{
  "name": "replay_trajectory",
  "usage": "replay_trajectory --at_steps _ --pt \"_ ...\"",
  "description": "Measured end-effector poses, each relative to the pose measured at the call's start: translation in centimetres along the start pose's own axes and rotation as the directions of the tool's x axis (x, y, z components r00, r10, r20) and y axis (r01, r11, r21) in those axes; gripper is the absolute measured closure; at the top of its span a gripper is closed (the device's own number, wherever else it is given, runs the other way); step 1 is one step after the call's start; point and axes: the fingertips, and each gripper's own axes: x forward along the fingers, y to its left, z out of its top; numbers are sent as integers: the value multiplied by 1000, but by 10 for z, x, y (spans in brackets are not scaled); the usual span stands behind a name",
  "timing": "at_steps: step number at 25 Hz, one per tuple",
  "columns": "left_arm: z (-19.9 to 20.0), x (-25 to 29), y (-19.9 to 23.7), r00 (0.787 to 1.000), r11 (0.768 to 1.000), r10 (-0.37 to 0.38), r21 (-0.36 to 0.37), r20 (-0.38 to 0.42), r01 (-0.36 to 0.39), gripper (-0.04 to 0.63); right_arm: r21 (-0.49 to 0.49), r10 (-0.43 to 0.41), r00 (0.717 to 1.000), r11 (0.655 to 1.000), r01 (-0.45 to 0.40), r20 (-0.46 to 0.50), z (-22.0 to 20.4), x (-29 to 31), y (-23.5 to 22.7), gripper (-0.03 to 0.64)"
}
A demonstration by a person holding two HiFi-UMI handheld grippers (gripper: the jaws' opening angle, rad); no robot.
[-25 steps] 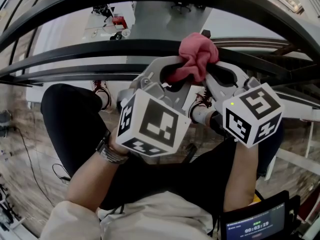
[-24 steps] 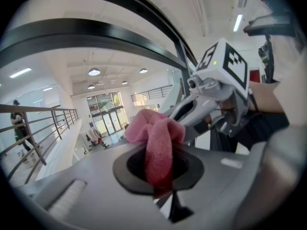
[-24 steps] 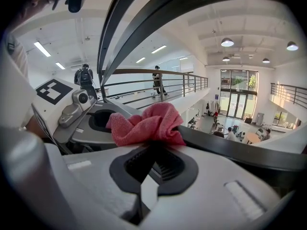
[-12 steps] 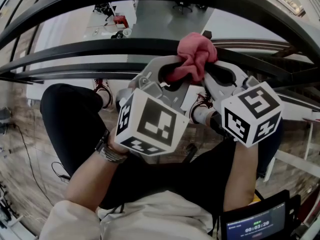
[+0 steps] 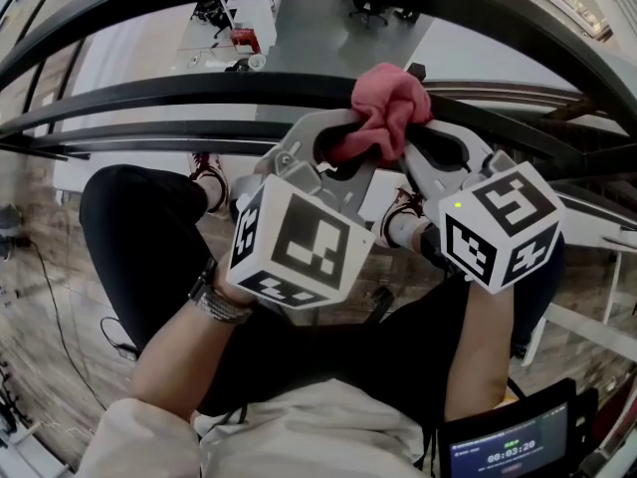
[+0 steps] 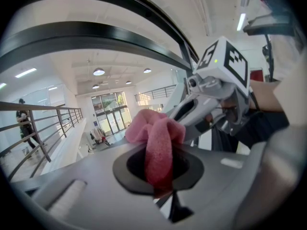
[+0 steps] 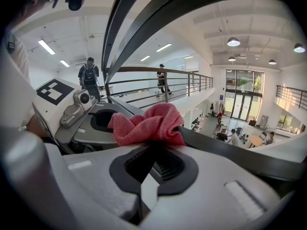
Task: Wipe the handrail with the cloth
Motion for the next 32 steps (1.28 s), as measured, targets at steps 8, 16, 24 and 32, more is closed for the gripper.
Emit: replay_trajectory --at_steps 8,16,24,32 --pt "-6 -9 9 1000 1000 19 -9 2 -19 561 -14 9 1000 1000 -9 -4 5 9 10 615" --pt "-11 -17 17 999 999 40 -19 3 -40 561 -30 21 1000 999 -21 -7 10 16 18 615" --pt "-16 -23 26 998 998 63 -31 -2 -63 561 -47 36 999 998 -36 -14 15 25 26 615" --pt "-20 -29 30 996 995 86 -41 -8 -86 561 -58 43 999 997 -44 -20 17 29 33 615"
